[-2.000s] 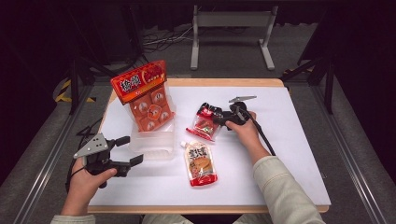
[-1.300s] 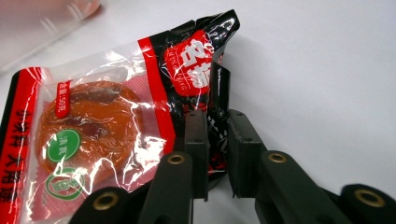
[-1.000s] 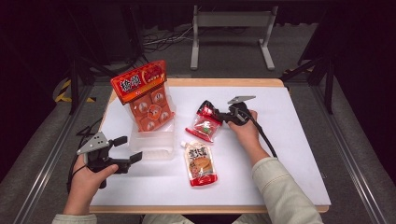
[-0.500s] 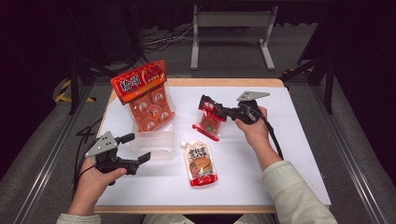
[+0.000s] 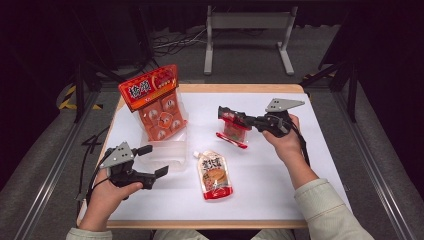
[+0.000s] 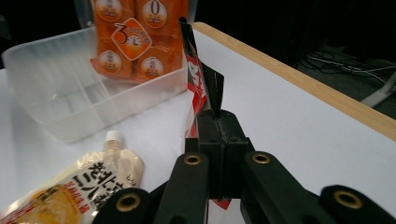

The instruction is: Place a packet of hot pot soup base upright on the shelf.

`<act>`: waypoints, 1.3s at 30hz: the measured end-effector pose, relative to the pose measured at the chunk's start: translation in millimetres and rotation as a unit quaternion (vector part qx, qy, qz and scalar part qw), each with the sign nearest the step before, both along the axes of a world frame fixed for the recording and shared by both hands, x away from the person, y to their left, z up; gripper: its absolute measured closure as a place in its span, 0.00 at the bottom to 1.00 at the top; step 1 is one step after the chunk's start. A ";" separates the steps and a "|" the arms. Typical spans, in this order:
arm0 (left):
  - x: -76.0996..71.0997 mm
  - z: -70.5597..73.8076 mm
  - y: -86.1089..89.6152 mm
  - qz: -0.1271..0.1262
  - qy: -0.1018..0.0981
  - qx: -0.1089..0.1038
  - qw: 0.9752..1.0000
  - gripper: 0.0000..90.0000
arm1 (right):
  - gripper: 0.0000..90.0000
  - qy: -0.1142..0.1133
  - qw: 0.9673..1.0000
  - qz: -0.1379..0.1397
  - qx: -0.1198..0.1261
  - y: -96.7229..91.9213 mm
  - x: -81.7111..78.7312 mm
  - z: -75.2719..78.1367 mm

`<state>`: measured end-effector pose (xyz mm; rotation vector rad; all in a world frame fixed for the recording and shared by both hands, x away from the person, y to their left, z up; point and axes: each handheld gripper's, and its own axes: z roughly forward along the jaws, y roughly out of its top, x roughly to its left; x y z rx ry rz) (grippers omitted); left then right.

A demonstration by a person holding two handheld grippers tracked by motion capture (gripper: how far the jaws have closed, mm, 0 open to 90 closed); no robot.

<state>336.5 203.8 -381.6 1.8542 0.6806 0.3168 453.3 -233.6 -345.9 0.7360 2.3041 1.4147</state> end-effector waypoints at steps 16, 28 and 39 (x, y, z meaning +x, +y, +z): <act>-0.3 11.7 -28.8 -0.039 -0.033 -0.010 0.999 0.15 | 1.00 -0.020 0.996 0.083 0.030 1.2 -61.8 34.2; -4.3 22.7 -49.6 -0.079 -0.046 -0.024 0.995 0.19 | 1.00 -0.032 0.988 0.147 0.016 20.6 -99.2 50.0; 1.1 31.6 -76.6 -0.111 -0.052 -0.031 0.992 0.21 | 1.00 -0.029 0.986 0.161 0.023 20.3 -105.8 52.9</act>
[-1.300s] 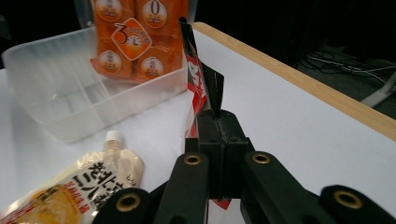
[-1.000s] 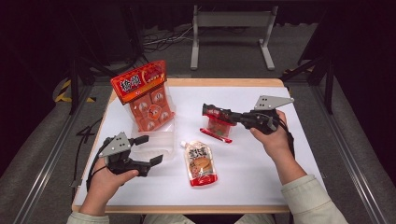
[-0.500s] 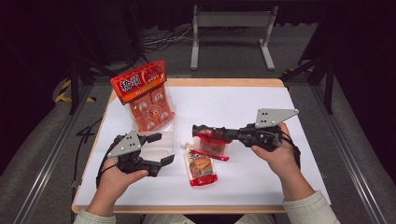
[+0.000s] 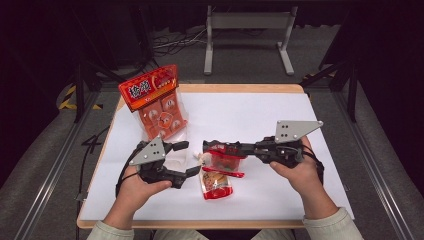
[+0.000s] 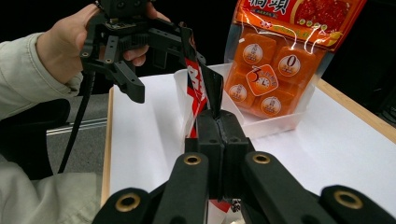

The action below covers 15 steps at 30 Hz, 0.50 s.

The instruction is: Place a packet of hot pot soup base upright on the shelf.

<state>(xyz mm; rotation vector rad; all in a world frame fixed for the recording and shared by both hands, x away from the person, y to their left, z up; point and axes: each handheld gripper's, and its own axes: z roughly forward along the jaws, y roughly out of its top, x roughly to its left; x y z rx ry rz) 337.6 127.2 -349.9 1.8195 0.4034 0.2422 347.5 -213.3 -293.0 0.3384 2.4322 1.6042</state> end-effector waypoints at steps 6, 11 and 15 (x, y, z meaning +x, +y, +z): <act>2.6 8.1 -12.9 -0.023 -0.009 -0.005 1.000 0.22 | 1.00 0.002 1.000 0.010 -0.001 3.4 -2.5 -0.2; 7.2 9.8 -17.6 -0.049 -0.012 -0.011 0.999 0.24 | 1.00 0.005 1.000 0.018 -0.001 5.3 -2.7 -1.6; 11.8 7.4 -20.2 -0.061 -0.006 -0.020 0.998 0.27 | 1.00 0.009 1.000 0.024 -0.001 6.6 -2.6 -2.7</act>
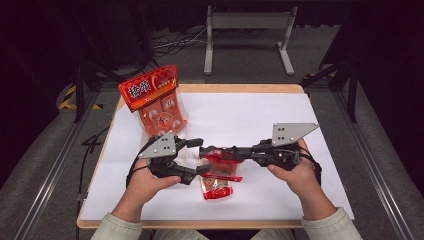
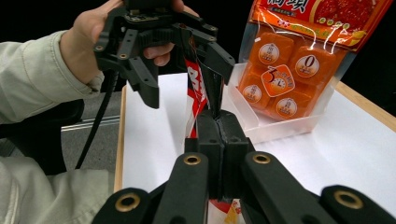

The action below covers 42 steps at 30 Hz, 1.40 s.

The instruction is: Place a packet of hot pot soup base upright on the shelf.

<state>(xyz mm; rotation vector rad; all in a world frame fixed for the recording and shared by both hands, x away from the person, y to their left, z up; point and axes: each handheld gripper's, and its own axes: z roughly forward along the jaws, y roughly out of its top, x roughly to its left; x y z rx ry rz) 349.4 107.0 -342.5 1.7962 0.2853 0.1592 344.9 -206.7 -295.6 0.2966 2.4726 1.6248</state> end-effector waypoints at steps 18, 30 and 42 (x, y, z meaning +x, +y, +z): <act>2.2 -5.0 -6.8 -0.056 0.010 -0.015 0.998 0.90 | 1.00 0.007 1.000 0.021 -0.004 11.1 -0.8 -5.9; 2.0 -0.7 -3.0 -0.079 -0.003 -0.011 0.997 1.00 | 0.94 -0.001 1.000 0.017 -0.002 11.7 -2.4 -5.9; 15.2 10.5 20.5 -0.066 -0.006 -0.013 0.998 1.00 | 0.78 0.009 1.000 -0.019 0.012 -12.9 -2.8 -1.3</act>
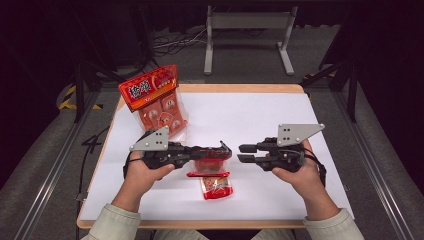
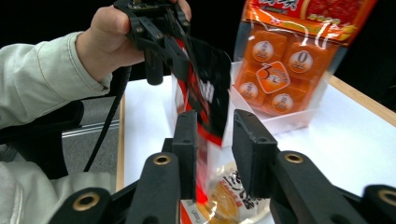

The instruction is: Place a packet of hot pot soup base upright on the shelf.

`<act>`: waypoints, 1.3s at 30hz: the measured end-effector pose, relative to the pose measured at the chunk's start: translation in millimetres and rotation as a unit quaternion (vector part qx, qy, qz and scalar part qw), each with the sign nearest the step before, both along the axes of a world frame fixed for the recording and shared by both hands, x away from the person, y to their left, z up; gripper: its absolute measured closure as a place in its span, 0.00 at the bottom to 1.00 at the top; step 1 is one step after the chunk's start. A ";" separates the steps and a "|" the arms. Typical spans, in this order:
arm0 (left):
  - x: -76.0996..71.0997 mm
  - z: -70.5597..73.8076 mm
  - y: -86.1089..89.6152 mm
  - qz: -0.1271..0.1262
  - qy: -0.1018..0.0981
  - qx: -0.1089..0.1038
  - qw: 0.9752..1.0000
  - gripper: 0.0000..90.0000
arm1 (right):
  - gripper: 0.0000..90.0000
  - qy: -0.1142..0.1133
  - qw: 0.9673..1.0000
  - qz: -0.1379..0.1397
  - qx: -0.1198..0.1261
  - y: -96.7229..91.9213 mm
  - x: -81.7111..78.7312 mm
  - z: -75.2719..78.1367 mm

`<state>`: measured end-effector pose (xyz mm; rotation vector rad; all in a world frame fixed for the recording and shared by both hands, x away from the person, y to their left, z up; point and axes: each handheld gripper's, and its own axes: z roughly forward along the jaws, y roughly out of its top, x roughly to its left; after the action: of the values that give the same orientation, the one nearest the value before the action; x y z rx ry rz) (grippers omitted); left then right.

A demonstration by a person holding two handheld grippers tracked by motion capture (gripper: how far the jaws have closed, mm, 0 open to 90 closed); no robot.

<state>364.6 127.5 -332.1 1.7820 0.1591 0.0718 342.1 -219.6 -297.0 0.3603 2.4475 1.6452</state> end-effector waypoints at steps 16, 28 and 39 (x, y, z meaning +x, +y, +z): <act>10.0 13.0 32.0 0.040 -0.017 -0.010 0.999 0.99 | 0.65 0.012 0.998 -0.066 0.008 -37.9 -0.6 -8.6; 21.4 21.8 52.8 0.067 -0.033 0.010 0.997 0.99 | 0.66 0.030 0.996 -0.088 0.011 -56.6 -1.0 -16.0; 31.8 25.4 73.7 0.089 -0.038 0.007 0.995 0.99 | 0.67 0.037 0.994 -0.100 0.010 -64.4 -3.2 -20.0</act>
<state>396.4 201.2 -306.7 1.7724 0.2631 0.2694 339.0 -283.9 -316.9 0.6586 2.3585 1.5983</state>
